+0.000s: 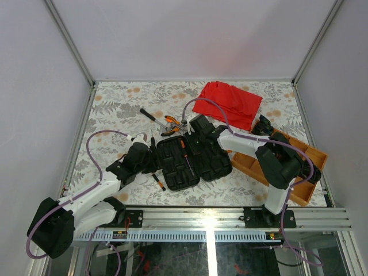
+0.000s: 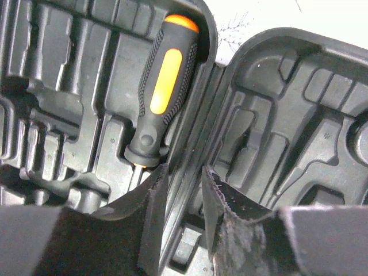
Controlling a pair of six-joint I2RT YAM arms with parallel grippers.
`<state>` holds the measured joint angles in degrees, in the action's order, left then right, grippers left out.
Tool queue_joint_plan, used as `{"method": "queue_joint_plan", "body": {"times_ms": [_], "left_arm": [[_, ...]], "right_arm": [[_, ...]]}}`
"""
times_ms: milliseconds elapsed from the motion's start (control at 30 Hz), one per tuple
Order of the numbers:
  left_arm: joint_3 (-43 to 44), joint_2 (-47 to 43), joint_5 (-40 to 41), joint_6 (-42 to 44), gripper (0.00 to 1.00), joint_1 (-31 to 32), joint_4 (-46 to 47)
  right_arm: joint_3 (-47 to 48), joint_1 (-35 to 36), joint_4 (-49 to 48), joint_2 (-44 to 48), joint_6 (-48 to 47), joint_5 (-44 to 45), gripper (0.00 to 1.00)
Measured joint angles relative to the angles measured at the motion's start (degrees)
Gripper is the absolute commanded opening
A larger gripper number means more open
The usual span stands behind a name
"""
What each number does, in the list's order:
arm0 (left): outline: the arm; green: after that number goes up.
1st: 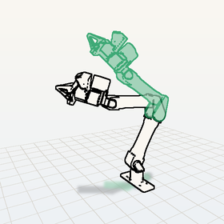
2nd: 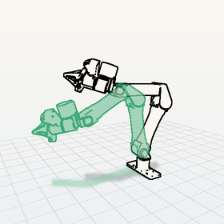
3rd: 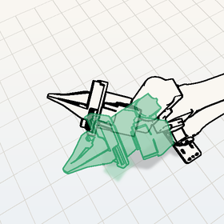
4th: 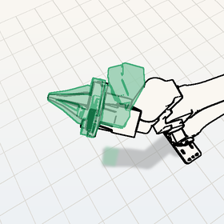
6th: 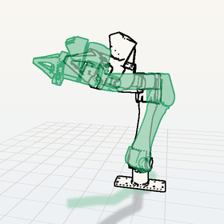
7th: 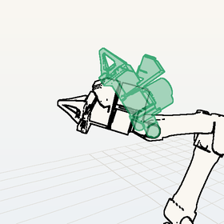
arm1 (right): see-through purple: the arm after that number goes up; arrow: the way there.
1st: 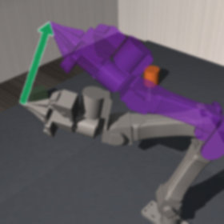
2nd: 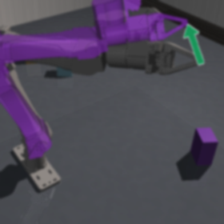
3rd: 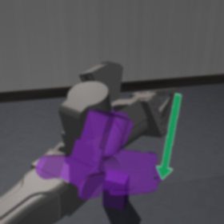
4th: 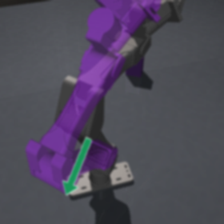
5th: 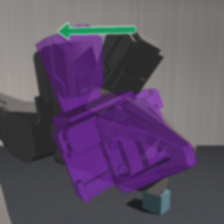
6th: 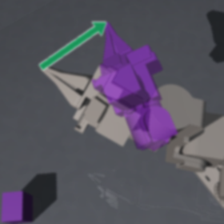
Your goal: Sort the tools into containers
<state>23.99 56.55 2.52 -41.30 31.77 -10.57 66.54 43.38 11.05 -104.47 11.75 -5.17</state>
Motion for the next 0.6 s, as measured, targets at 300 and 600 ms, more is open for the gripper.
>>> {"method": "queue_joint_plan", "body": {"times_ms": [300, 600], "left_arm": [[-1.2, -1.7, 2.1, -0.4, 0.55, 0.0, -0.2], [-1.6, -1.0, 3.3, -0.4, 0.56, 0.0, -0.2]], "right_arm": [[0.1, 0.0, 6.8, 2.8, 2.1, 2.1, 0.42], [0.1, 0.0, 8.0, 7.7, 4.5, 4.2, 0.46]]}}
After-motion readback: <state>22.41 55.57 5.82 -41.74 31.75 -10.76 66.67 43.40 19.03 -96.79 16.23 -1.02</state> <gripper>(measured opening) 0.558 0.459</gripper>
